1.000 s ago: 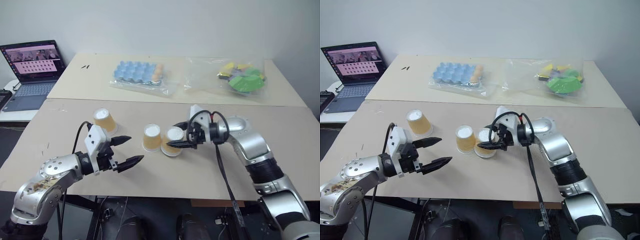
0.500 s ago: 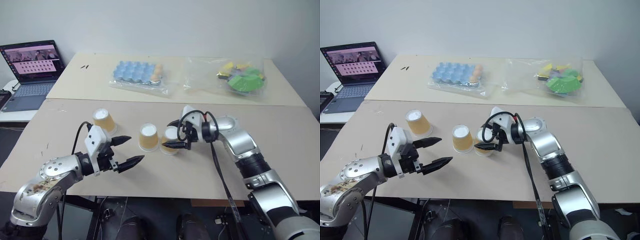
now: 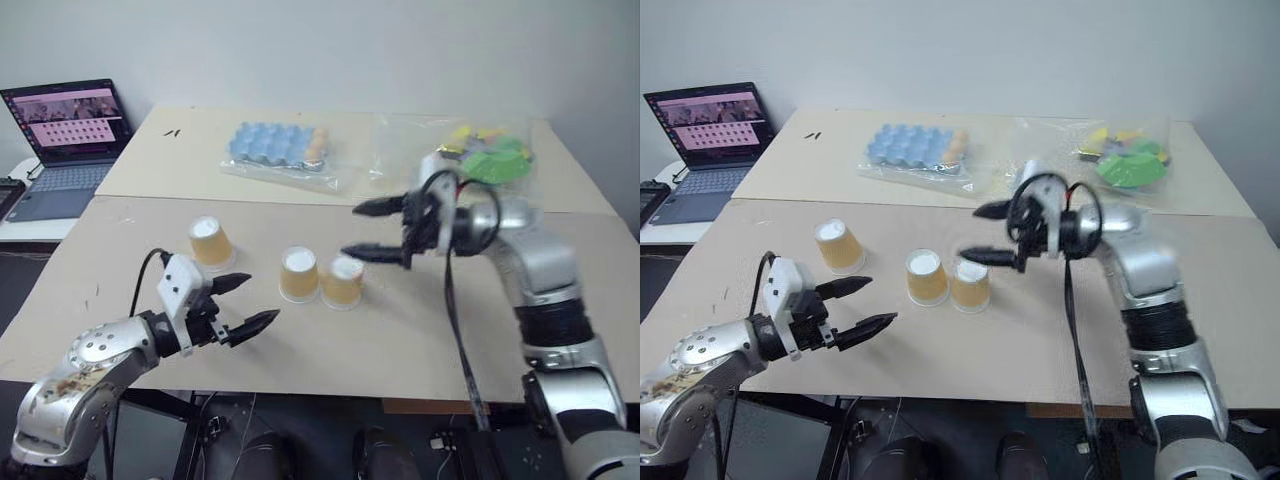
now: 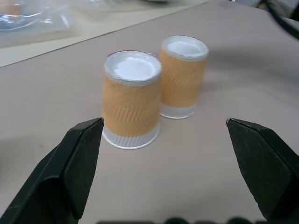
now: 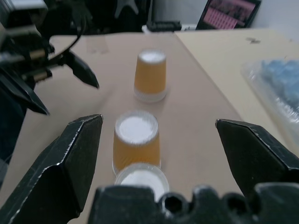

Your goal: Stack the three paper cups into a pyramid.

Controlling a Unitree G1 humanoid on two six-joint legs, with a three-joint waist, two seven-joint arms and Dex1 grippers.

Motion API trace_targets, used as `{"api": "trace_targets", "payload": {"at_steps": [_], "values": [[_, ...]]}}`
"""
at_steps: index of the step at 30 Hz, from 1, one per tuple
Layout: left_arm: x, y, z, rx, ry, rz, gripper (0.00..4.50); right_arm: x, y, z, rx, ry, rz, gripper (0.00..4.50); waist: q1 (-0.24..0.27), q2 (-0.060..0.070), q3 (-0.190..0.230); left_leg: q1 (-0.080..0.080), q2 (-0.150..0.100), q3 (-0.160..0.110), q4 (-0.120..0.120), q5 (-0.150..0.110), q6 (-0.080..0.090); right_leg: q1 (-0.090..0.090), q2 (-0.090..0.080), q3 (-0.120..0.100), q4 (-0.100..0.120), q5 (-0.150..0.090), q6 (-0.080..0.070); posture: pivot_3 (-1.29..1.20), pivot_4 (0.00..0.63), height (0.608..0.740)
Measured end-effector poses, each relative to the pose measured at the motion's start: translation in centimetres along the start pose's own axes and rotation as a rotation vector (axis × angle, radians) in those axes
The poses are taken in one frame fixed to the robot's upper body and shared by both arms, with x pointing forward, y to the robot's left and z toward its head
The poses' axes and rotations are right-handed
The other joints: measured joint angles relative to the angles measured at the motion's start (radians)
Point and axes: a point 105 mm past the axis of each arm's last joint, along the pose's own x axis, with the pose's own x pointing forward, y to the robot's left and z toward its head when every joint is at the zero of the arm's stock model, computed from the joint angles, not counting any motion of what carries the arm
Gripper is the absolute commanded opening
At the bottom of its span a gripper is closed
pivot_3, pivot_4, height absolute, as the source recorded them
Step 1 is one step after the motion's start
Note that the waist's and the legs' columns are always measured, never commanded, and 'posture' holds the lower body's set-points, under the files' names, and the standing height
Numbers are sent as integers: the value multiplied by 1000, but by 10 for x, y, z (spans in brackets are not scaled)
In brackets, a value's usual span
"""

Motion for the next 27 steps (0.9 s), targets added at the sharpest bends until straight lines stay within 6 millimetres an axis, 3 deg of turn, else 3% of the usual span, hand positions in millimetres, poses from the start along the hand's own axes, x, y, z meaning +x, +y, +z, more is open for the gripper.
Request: {"api": "trace_targets", "payload": {"at_steps": [2,5,9,16,23,27], "values": [[-15,20,-5,-7,8,144,4500,-6,-3,6,-38,20,-52,4491,1,0,0,1,0,0,-1,0,-1,1,0,-1,0,0,-1,0,150,724],[-39,60,-10,13,19,381,4500,-14,-7,-9,-34,84,-136,4491,8,0,0,1,0,0,-1,0,-1,1,-1,-1,0,0,-1,0,150,724],[-49,87,-25,11,53,481,4500,-22,-3,-29,20,144,-189,4491,20,0,0,-1,-2,0,0,0,1,0,-2,-2,0,0,-1,0,150,724],[0,113,-25,63,47,336,4500,-46,-7,-23,6,162,-288,4491,31,-1,0,-2,-2,0,1,0,1,0,-1,-4,0,0,-1,0,150,724],[38,138,-21,95,51,257,4500,-56,-6,-27,20,188,-326,4491,18,-3,1,-4,-5,1,2,0,1,-1,-1,-4,0,0,0,0,150,724],[55,139,-11,105,24,217,4500,-56,-4,-24,12,178,-331,4491,17,-3,1,-4,-5,0,2,0,1,-1,-1,-4,0,0,0,0,150,724]]}}
